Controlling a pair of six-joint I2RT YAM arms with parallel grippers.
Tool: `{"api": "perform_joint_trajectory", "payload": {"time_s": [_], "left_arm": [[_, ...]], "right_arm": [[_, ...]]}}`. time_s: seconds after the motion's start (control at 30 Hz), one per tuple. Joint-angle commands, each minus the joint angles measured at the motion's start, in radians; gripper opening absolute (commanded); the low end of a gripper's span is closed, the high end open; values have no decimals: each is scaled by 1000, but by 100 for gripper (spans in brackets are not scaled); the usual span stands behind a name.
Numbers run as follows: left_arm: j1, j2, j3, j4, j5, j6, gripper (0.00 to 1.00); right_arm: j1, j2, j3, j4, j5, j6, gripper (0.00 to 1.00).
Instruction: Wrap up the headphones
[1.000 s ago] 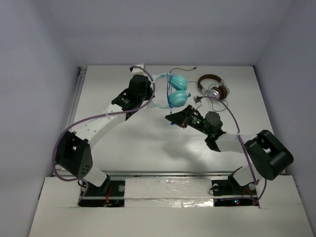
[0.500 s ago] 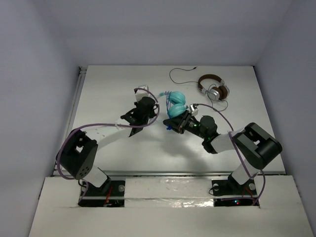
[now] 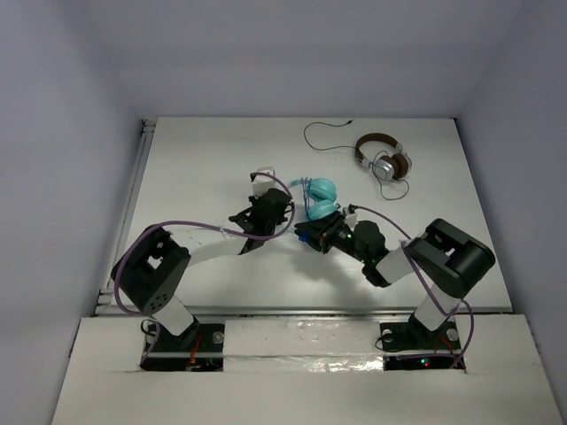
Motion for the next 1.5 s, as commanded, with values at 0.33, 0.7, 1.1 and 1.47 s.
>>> {"api": "perform_joint_trajectory", "payload": {"time_s": [0.33, 0.7, 1.1, 1.47], "left_arm": [[-35, 15, -66, 97, 80, -61, 0], [-45, 41, -37, 88, 184, -65, 0], [24, 50, 56, 48, 469, -81, 0], [55, 49, 92, 7, 593, -76, 0]], "right_arm": [[3, -43, 49, -37, 90, 23, 44], [23, -48, 92, -142, 78, 4, 51], [23, -351, 104, -459, 120, -178, 69], [23, -601, 145, -753, 233, -337, 63]]}}
